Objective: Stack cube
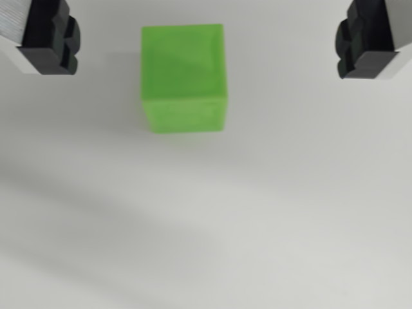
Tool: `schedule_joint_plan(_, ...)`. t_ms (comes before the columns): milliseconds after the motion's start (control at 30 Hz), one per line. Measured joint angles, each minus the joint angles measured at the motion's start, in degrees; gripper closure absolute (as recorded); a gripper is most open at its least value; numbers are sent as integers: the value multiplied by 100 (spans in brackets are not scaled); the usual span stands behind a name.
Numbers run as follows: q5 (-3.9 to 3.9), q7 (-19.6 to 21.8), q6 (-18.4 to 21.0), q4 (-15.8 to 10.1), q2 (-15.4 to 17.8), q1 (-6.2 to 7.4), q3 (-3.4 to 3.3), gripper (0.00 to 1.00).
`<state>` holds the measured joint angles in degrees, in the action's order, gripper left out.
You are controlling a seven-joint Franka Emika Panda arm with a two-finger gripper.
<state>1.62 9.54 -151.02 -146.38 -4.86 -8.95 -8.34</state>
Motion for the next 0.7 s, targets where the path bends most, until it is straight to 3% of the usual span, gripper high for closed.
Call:
schedule_joint_plan(433,154,-988,-735,-421,-333,-346,-31,0)
schedule_joint_plan(600,265,-1369,-1028,-537,-517,-500,-25,0)
schedule_joint_plan(700,392,-1481,-1239,-512,-750,-548,42,0)
